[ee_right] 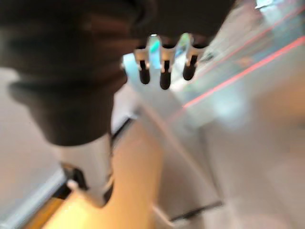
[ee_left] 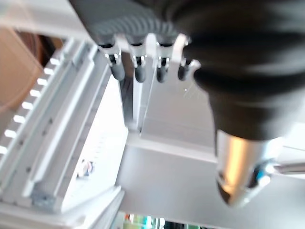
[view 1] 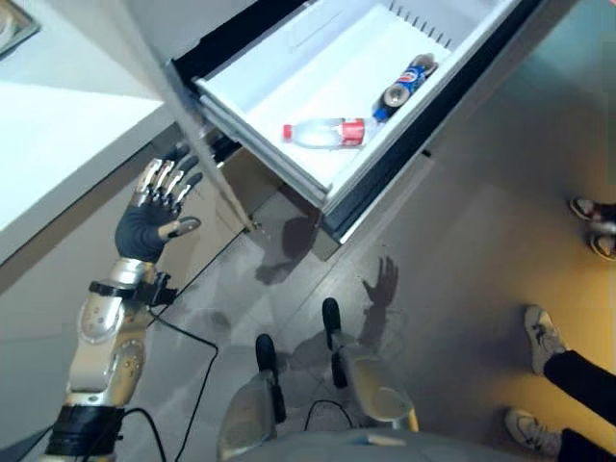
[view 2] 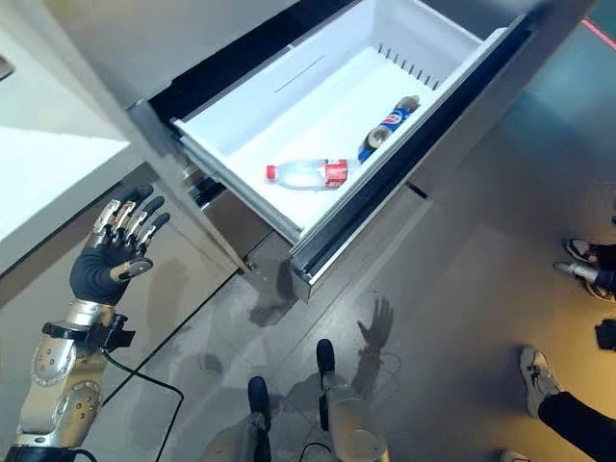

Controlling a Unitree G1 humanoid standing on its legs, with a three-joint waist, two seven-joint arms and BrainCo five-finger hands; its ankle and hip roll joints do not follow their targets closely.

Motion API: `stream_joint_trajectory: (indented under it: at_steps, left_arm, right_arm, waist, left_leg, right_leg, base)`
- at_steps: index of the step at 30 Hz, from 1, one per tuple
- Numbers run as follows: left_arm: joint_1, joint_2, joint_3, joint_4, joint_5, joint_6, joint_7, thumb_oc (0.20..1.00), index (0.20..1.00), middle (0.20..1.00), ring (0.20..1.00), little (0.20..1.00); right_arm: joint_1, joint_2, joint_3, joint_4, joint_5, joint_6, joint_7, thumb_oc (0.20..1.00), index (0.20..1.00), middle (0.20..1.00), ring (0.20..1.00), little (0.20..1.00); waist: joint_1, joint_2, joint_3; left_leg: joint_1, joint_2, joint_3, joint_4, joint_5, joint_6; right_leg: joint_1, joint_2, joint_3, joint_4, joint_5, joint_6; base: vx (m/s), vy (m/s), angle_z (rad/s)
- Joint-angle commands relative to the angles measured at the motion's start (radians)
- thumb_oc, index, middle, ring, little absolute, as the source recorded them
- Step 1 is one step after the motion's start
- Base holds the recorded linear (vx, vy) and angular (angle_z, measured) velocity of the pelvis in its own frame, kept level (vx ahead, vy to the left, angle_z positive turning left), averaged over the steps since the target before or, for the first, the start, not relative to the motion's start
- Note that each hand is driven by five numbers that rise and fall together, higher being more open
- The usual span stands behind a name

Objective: Take the drinks into the refrigerator

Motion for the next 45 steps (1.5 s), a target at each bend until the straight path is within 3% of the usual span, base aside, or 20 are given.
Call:
stream_joint_trajectory:
  at_steps: [1,2,6,11,12,15,17,22,25,33,39,45]
  left_arm:
    - [0.012,-0.014,0.022,-0.039,0.035,-0.055,-0.012,1.0,1.0,1.0,1.0,1.0]
    - [0.01,-0.018,0.021,-0.038,0.031,-0.056,-0.011,1.0,1.0,1.0,1.0,1.0]
    - [-0.004,-0.028,0.005,-0.04,0.027,-0.063,-0.003,1.0,1.0,1.0,1.0,1.0]
    - [-0.041,-0.033,-0.054,-0.033,0.012,-0.073,0.0,1.0,1.0,1.0,1.0,1.0]
    - [-0.042,-0.034,-0.052,-0.032,0.012,-0.074,0.0,1.0,1.0,1.0,1.0,1.0]
    - [-0.073,-0.031,-0.096,-0.043,-0.005,-0.079,-0.001,1.0,1.0,1.0,1.0,1.0]
    - [-0.073,-0.031,-0.095,-0.043,-0.005,-0.079,-0.001,1.0,1.0,1.0,1.0,1.0]
    - [-0.054,-0.009,-0.128,-0.087,-0.022,-0.083,-0.018,1.0,1.0,1.0,1.0,1.0]
    - [-0.049,0.0,-0.129,-0.098,-0.029,-0.083,-0.023,1.0,1.0,1.0,1.0,1.0]
    - [-0.036,0.0,-0.141,-0.124,-0.053,-0.089,-0.02,1.0,1.0,1.0,1.0,1.0]
    - [-0.062,0.006,-0.161,-0.11,-0.09,-0.094,-0.033,1.0,1.0,1.0,1.0,1.0]
    - [-0.057,-0.003,-0.166,-0.104,-0.167,-0.089,-0.063,1.0,1.0,1.0,1.0,1.0]
  right_arm:
    - [-0.037,0.107,0.135,0.143,-0.026,-0.019,0.031,0.357,0.357,0.357,0.357,0.357]
    - [-0.039,0.128,0.175,0.163,-0.033,-0.017,0.041,0.2,0.2,0.2,0.2,0.2]
    - [-0.097,0.176,0.292,0.254,-0.014,-0.012,0.059,0.2,0.2,0.2,0.2,0.2]
    - [-0.256,0.165,0.528,0.337,-0.034,-0.02,0.095,0.2,0.2,0.2,0.2,0.2]
    - [-0.261,0.165,0.531,0.342,-0.034,-0.022,0.094,0.2,0.2,0.2,0.2,0.2]
    - [-0.419,0.141,0.696,0.343,-0.066,-0.023,0.1,0.2,0.2,0.2,0.2,0.2]
    - [-0.423,0.141,0.699,0.346,-0.065,-0.023,0.1,0.2,0.2,0.2,0.2,0.2]
    - [-0.634,0.117,0.915,0.31,-0.141,-0.025,0.132,0.2,0.2,0.2,0.2,0.2]
    - [-0.687,0.119,0.935,0.289,-0.124,-0.026,0.135,0.2,0.2,0.2,0.2,0.2]
    - [-0.919,0.201,1.04,0.267,0.011,-0.029,0.155,0.2,0.2,0.2,0.2,0.2]
    - [-1.096,0.232,1.041,0.351,0.097,-0.043,0.11,0.2,0.2,0.2,0.2,0.2]
    - [-1.207,0.279,1.046,0.334,0.139,-0.062,0.078,0.2,0.2,0.2,0.2,0.2]
  waist:
    - [-0.004,-0.007,-0.027]
    - [-0.003,-0.004,-0.025]
    - [0.007,0.005,-0.021]
    - [0.048,0.025,-0.018]
    - [0.046,0.025,-0.017]
    - [0.093,0.038,-0.019]
    - [0.09,0.038,-0.018]
    - [0.164,0.063,-0.022]
    - [0.177,0.068,-0.02]
    - [0.265,0.094,-0.014]
    - [0.342,0.116,-0.017]
    - [0.4,0.129,-0.017]
  left_leg:
    - [-0.013,-0.032,-0.014,0.076,-0.098,0.051]
    - [-0.013,-0.033,-0.016,0.078,-0.097,0.051]
    - [-0.008,-0.035,-0.023,0.08,-0.097,0.051]
    - [-0.005,-0.04,-0.042,0.082,-0.091,0.05]
    - [-0.005,-0.04,-0.042,0.082,-0.091,0.05]
    - [-0.006,-0.047,-0.064,0.087,-0.086,0.049]
    - [-0.006,-0.047,-0.065,0.088,-0.086,0.048]
    - [-0.014,-0.053,-0.106,0.084,-0.068,0.044]
    - [-0.017,-0.054,-0.119,0.081,-0.06,0.04]
    - [-0.033,-0.049,-0.193,0.057,-0.02,0.024]
    - [-0.057,-0.052,-0.311,0.036,0.022,0.003]
    - [-0.055,-0.043,-0.327,0.035,0.031,-0.005]
  right_leg:
    - [0.0,-0.028,-0.018,0.136,-0.148,0.084]
    - [0.001,-0.03,-0.019,0.139,-0.15,0.083]
    - [0.007,-0.035,-0.025,0.142,-0.154,0.082]
    - [0.017,-0.045,-0.042,0.147,-0.158,0.077]
    - [0.017,-0.045,-0.042,0.147,-0.158,0.077]
    - [0.027,-0.053,-0.058,0.149,-0.162,0.072]
    - [0.028,-0.053,-0.059,0.149,-0.162,0.071]
    - [0.04,-0.063,-0.096,0.151,-0.171,0.06]
    - [0.039,-0.067,-0.11,0.153,-0.172,0.059]
    - [0.04,-0.077,-0.19,0.185,-0.199,0.045]
    - [0.055,-0.102,-0.317,0.219,-0.236,0.029]
    - [0.075,-0.089,-0.338,0.202,-0.239,0.022]
  base:
    - [0.0,0.01,-0.03]
    - [0.0,0.0,0.0]
    - [-0.01,-0.001,0.04]
    - [0.0,-0.021,0.06]
    - [0.01,-0.051,0.1]
    - [-0.01,-0.055,0.16]
    - [-0.01,-0.025,0.19]
    - [-0.01,-0.058,0.26]
    - [-0.02,-0.024,0.27]
    - [-0.03,-0.06,0.21]
    - [-0.02,-0.134,0.59]
    - [0.0,-0.03,0.42]
